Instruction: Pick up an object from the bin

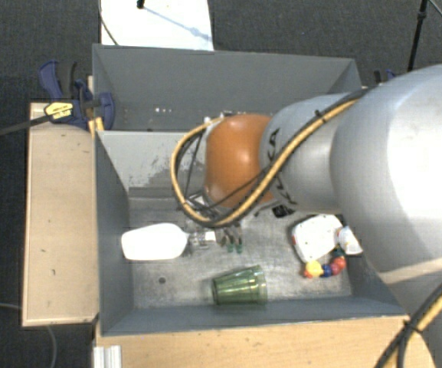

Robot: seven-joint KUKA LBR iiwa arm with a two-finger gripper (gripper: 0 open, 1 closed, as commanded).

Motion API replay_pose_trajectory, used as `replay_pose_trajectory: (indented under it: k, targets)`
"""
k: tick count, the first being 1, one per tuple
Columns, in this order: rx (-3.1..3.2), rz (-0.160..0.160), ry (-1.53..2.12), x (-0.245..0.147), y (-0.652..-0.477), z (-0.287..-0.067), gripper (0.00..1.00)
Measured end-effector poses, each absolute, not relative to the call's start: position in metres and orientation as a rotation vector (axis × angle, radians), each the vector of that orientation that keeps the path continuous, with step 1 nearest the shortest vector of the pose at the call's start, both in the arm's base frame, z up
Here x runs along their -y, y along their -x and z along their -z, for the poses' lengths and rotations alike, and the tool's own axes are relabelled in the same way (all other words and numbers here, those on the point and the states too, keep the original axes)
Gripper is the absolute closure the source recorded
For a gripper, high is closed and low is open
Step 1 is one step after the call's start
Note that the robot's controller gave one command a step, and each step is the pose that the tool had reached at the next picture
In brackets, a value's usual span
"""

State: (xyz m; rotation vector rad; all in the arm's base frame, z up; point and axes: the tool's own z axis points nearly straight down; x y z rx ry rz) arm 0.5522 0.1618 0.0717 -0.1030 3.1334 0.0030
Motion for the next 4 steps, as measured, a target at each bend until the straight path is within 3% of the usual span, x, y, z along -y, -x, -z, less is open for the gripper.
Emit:
replay_pose_trajectory:
  k: [2,4]
  targets:
    - [-3.144,0.001,0.102,-0.161,-0.55,-0.088,1.0]
    - [-3.139,-0.002,0.103,-0.161,-0.551,-0.134,1.0]
